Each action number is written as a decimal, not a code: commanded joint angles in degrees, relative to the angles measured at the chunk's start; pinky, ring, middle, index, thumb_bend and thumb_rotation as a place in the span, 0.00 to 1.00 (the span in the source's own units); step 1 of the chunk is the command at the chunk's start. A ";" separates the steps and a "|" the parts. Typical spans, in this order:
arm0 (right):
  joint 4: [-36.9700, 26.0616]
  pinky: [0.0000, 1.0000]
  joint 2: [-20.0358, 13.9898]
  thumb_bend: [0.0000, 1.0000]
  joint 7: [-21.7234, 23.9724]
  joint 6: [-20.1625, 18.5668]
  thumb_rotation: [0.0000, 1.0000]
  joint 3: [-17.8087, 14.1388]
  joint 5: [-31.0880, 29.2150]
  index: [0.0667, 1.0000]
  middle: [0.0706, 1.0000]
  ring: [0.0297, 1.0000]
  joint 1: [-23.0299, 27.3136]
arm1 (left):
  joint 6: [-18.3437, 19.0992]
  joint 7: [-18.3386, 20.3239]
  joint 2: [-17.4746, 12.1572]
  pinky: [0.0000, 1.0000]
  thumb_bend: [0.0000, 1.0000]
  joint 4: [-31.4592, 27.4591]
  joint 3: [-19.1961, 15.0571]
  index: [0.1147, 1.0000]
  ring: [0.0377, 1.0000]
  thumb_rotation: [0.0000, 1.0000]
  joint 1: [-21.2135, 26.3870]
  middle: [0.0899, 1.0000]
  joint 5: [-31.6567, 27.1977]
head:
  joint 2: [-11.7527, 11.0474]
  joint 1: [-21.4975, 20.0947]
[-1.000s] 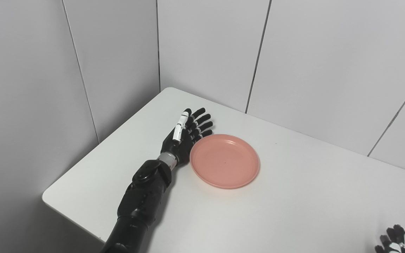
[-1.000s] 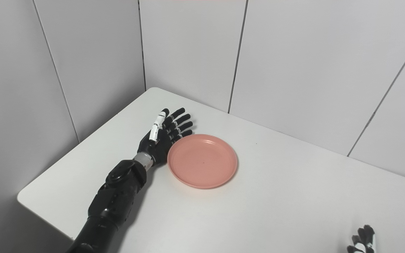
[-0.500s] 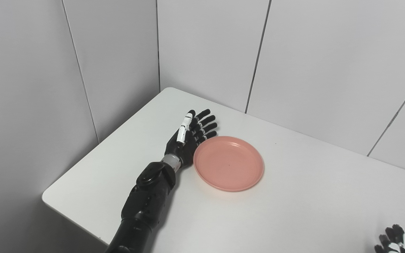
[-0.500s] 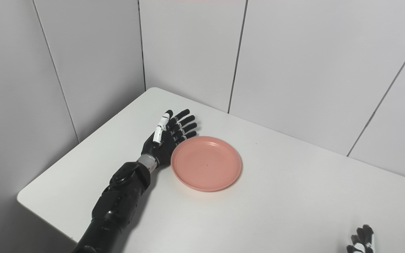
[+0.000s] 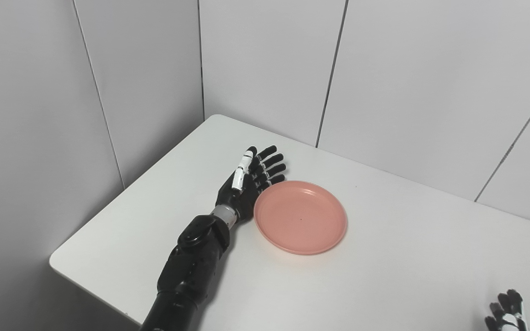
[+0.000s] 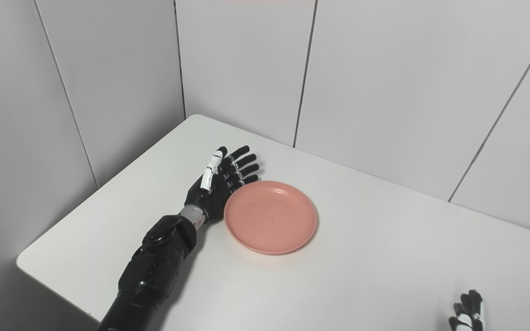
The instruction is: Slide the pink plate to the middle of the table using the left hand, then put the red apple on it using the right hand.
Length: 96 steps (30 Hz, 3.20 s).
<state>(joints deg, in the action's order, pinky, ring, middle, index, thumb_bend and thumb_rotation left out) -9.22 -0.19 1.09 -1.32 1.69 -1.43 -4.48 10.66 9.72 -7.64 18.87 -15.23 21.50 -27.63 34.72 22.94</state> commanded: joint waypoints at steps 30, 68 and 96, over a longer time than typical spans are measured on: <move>0.94 0.98 1.18 0.16 -0.88 5.06 1.00 0.28 1.91 0.96 0.95 0.95 1.31 | 8.41 -4.29 5.19 0.85 0.34 -11.90 5.83 0.82 0.86 1.00 -2.78 0.85 2.84 | 2.71 -4.13; -0.45 0.99 3.35 0.22 -3.22 3.11 1.00 0.73 5.14 0.96 0.95 0.95 1.76 | 8.92 -7.83 13.02 0.85 0.34 -18.74 11.62 0.83 0.87 1.00 -7.35 0.86 8.55 | 5.46 -10.36; -3.86 0.95 6.95 0.14 -5.62 -1.30 1.00 1.01 8.98 0.94 0.93 0.93 2.09 | 10.17 -9.34 18.23 0.87 0.33 -22.36 16.30 0.85 0.87 1.00 -9.55 0.87 11.85 | 7.97 -19.58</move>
<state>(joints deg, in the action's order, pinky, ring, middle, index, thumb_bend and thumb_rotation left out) -10.84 5.99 -3.60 -2.29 2.67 7.35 -3.90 20.74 0.43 9.23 -1.54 0.58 11.07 -15.93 42.63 3.35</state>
